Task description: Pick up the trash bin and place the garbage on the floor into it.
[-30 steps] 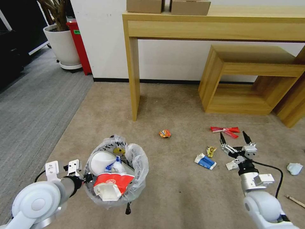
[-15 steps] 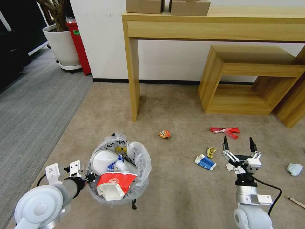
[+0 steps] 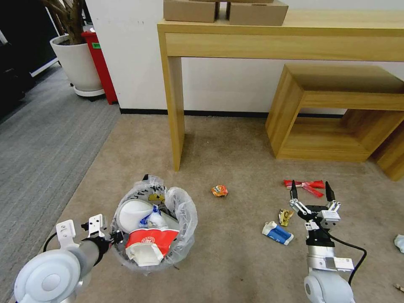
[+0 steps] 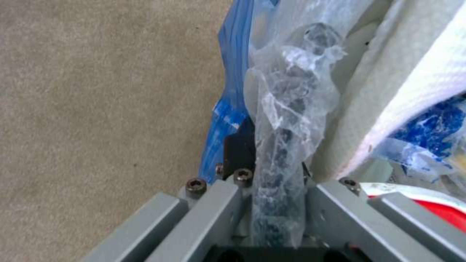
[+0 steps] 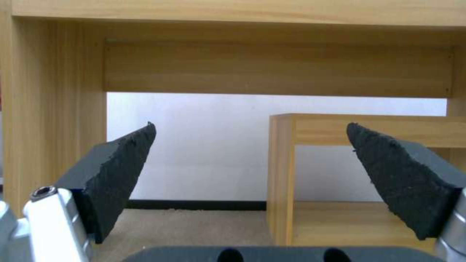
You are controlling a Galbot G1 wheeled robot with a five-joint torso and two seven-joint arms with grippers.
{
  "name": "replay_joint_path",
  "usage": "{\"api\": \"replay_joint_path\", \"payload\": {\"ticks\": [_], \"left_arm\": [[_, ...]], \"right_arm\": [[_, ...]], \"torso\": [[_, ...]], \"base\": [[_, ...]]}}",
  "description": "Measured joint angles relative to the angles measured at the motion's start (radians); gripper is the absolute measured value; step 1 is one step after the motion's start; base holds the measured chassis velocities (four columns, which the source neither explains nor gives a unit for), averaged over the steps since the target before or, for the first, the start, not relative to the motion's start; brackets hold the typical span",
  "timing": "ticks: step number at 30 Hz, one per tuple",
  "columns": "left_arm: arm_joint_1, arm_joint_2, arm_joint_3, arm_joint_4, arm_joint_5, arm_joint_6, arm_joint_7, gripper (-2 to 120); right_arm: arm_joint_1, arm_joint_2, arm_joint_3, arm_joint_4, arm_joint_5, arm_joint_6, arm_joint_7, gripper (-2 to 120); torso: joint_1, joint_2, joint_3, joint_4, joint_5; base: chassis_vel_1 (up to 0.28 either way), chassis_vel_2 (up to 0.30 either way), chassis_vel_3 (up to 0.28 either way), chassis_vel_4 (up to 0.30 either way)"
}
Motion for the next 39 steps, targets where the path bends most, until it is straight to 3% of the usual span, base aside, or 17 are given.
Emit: {"api": "replay_joint_path", "payload": {"ticks": [39], "left_arm": [[0.027,-0.02,0.007,-0.012,0.07,0.002,0.03,0]], "right_arm": [[0.028,-0.022,-0.029,-0.019,0.009,-0.015,-0.008,100]], "torso": [[0.0,0.0,0.0,0.0,-0.0001]], "base": [[-0.045,0.046,0.045,-0.045]]}}
